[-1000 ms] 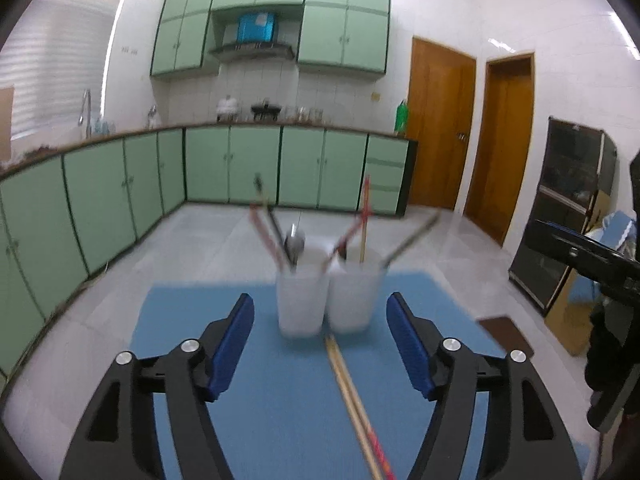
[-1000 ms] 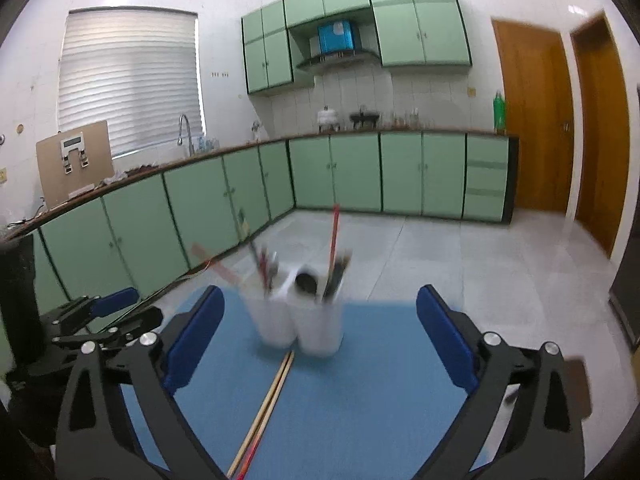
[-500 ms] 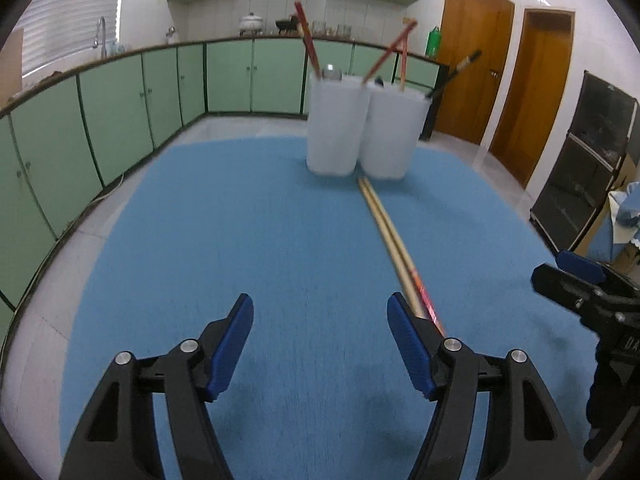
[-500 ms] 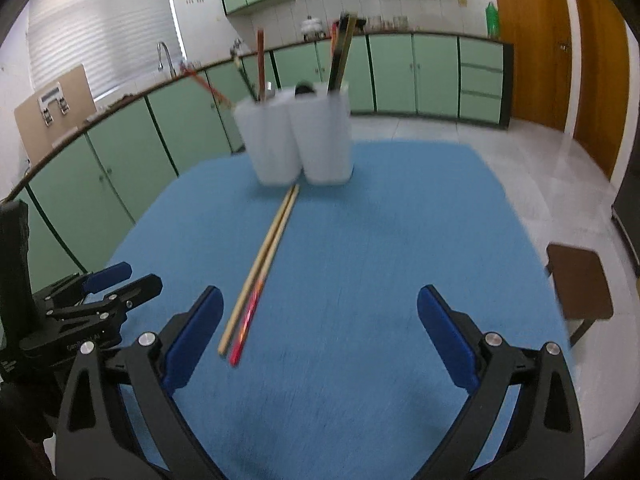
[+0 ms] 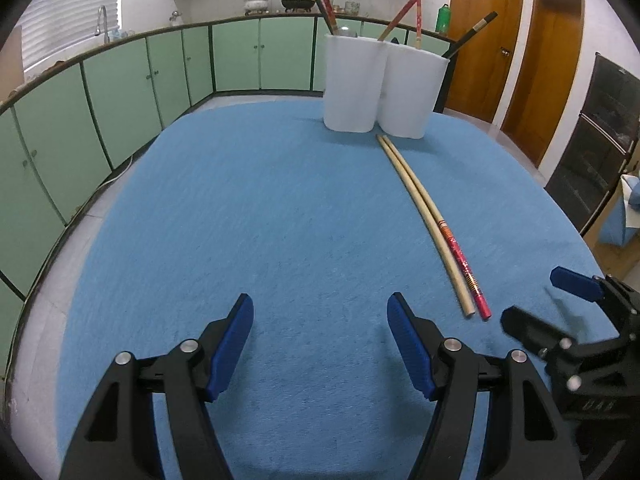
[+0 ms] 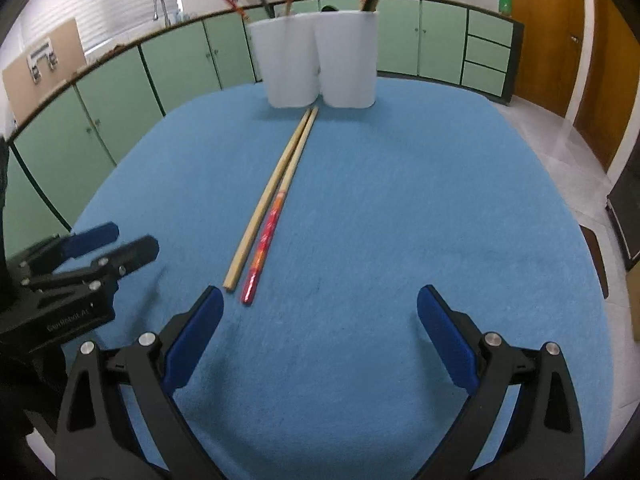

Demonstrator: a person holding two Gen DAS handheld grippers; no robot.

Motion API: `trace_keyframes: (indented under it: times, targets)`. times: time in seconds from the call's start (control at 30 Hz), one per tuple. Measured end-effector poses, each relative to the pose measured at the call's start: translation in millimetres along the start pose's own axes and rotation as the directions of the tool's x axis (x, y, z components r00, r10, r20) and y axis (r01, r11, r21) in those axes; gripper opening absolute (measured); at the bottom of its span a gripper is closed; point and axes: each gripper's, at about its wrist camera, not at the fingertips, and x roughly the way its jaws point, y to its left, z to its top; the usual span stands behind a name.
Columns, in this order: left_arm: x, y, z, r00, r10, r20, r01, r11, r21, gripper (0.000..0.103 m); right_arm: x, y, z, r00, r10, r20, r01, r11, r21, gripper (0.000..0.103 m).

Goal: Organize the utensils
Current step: 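Open both grippers and withdraw them toward the remaining chopsticks, then grasp the red-patterned chopstick with the right gripper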

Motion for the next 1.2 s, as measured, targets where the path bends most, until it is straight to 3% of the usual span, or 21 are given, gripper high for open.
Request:
trace_keyframes:
  times: [0.13,0.43,0.63,0.83,0.97,1.2]
  targets:
    - [1,0,2,1.0,-0.004,-0.003,0.004,1.0,-0.003,0.068,4,6,0,1.0,-0.012,-0.015,0.011,1.0,-0.023,0.079]
    - [5,-3,4,1.0,-0.006,-0.013,0.006,1.0,-0.001,0.068,15,8,6,0.999,-0.037,-0.029,0.036,0.999,-0.033,0.071]
    - [6,-4,3,1.0,-0.006,-0.015,0.006,1.0,0.001,0.068,13,-16,8,0.996,-0.084,-0.025,0.084,0.996,0.009,0.069]
    - [6,-7,2,1.0,-0.005,-0.014,0.005,1.0,0.011,0.068,7,-24,5,1.0,0.021,-0.004,-0.021,0.999,0.038,0.059]
    - [5,-7,1,1.0,-0.006,-0.014,0.006,1.0,0.011,0.068,10,-13,2,0.999,0.032,-0.005,-0.032,0.999,0.012,0.054]
    - [6,-6,1,1.0,-0.001,-0.021,0.001,1.0,0.006,0.068,13,-9,7,1.0,0.023,-0.007,-0.023,1.0,0.004,0.024]
